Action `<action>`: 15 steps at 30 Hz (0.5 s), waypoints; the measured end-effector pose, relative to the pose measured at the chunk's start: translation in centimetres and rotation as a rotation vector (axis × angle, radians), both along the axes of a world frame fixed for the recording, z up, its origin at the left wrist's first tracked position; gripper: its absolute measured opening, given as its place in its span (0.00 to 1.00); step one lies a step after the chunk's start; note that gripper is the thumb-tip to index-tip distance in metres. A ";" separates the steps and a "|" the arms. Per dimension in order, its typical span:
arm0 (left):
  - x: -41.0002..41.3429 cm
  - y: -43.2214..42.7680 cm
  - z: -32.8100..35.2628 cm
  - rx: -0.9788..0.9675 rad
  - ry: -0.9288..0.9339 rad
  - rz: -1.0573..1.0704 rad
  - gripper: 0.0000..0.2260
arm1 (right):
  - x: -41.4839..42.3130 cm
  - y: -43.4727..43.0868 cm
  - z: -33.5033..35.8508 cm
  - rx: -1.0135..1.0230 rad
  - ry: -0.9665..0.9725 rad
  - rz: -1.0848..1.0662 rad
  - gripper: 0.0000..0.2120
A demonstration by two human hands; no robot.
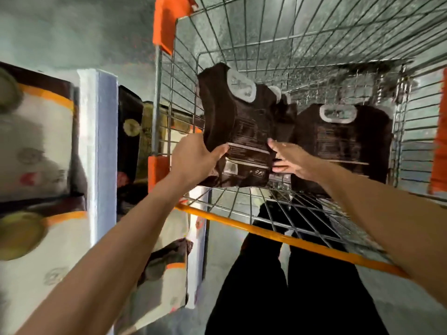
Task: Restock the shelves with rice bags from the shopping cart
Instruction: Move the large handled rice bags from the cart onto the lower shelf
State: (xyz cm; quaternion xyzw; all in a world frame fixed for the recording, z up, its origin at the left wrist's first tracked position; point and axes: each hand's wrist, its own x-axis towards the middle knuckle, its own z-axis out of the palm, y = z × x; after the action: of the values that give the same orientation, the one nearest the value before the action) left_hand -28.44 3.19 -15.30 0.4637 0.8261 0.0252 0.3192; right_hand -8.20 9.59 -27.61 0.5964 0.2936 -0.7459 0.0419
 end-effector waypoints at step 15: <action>9.4 1.5 1.2 -0.233 -0.777 0.025 0.17 | 10.2 1.3 7.5 0.024 0.322 -0.014 0.36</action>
State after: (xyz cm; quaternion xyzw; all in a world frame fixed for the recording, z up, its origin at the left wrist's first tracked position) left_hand -19.08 4.64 -14.08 0.3704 0.6469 0.1087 0.6577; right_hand 1.97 10.86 -20.12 0.4718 0.3011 -0.8285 -0.0180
